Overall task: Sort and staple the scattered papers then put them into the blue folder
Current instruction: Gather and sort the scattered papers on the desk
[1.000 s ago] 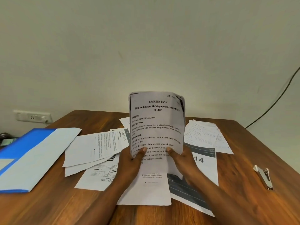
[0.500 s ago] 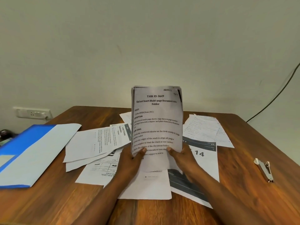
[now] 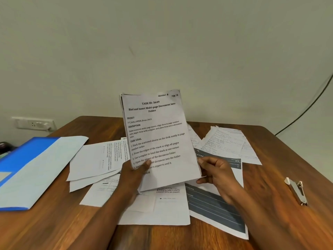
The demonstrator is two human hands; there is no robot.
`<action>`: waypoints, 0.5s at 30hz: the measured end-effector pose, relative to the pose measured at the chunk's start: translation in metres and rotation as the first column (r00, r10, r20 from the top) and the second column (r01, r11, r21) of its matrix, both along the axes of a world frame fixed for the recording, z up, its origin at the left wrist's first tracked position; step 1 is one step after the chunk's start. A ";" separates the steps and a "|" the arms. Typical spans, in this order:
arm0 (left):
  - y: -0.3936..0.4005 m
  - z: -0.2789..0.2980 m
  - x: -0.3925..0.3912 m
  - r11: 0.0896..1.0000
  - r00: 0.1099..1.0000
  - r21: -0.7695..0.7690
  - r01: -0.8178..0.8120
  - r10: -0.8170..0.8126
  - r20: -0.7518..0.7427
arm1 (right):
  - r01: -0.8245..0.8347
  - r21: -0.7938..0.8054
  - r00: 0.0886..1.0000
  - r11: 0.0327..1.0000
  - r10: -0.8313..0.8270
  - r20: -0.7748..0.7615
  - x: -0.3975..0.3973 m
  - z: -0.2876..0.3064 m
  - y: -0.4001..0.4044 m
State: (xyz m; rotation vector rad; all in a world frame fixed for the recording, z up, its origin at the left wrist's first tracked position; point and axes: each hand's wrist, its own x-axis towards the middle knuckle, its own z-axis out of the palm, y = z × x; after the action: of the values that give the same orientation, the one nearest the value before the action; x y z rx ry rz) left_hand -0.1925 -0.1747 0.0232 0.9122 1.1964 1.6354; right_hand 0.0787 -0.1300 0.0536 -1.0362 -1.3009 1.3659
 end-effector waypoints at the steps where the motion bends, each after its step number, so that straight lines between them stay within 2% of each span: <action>1: -0.001 -0.001 -0.001 1.000 1.000 -0.003 0.011 -0.011 0.011 | -0.009 0.004 1.000 1.000 0.009 -0.003 0.000 0.000 -0.002; 8: -0.004 -0.005 0.002 0.998 0.995 -0.023 0.053 -0.051 0.082 | -0.022 0.046 0.998 0.999 0.019 0.067 0.000 -0.011 -0.005; 15: -0.007 0.000 0.005 0.989 0.979 -0.008 0.151 -0.148 0.140 | 0.049 0.049 0.999 0.998 -0.049 -0.001 -0.005 -0.018 -0.001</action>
State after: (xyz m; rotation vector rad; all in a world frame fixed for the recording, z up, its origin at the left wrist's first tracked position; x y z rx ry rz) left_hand -0.1873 -0.1817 0.0227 0.8412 1.0214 1.5385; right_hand 0.0733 -0.1312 0.0361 -1.0285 -1.2947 1.2913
